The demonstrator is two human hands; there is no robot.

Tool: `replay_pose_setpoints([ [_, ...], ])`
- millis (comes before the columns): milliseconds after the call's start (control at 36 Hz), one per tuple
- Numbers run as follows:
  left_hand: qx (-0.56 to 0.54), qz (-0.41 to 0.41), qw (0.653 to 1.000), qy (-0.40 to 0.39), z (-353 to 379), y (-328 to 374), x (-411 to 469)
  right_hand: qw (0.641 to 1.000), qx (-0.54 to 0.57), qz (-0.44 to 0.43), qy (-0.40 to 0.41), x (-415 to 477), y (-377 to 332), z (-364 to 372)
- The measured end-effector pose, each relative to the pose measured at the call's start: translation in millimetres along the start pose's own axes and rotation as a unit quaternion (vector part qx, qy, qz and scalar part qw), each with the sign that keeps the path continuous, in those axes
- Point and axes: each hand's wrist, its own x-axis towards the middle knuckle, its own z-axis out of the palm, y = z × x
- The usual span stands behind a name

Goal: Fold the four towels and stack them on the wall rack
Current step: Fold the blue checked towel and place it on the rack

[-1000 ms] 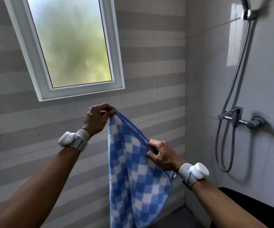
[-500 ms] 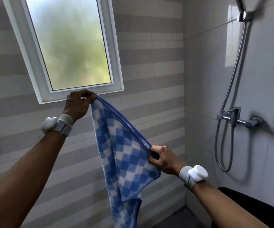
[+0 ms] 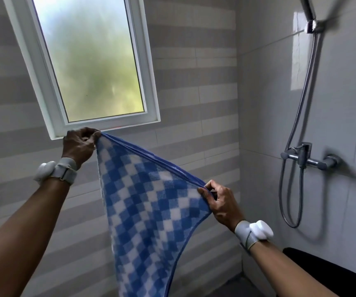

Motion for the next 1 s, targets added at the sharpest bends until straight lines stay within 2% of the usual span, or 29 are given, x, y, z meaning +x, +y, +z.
replay_pose_setpoints([
  [222, 0.008, -0.003, 1.000, 0.001, -11, -10, 8, 0.999, 0.007, 0.005, -0.031, 5, -1, -2],
  [333, 0.001, -0.011, 1.000, 0.004, -13, -11, 6, 0.999, 0.039, 0.018, -0.024, 4, -6, 1],
  [556, -0.039, -0.030, 0.999, -0.018, -14, -14, -3, 1.000, 0.006, -0.004, -0.008, 6, -1, 9],
  [750, 0.053, -0.011, 0.999, 0.004, -15, -32, -2, 0.999, -0.033, -0.032, -0.014, 8, 0, 11],
  [1000, 0.063, -0.029, 0.997, -0.014, -6, -37, -9, 0.998, -0.050, -0.013, 0.035, 4, 3, 14],
])
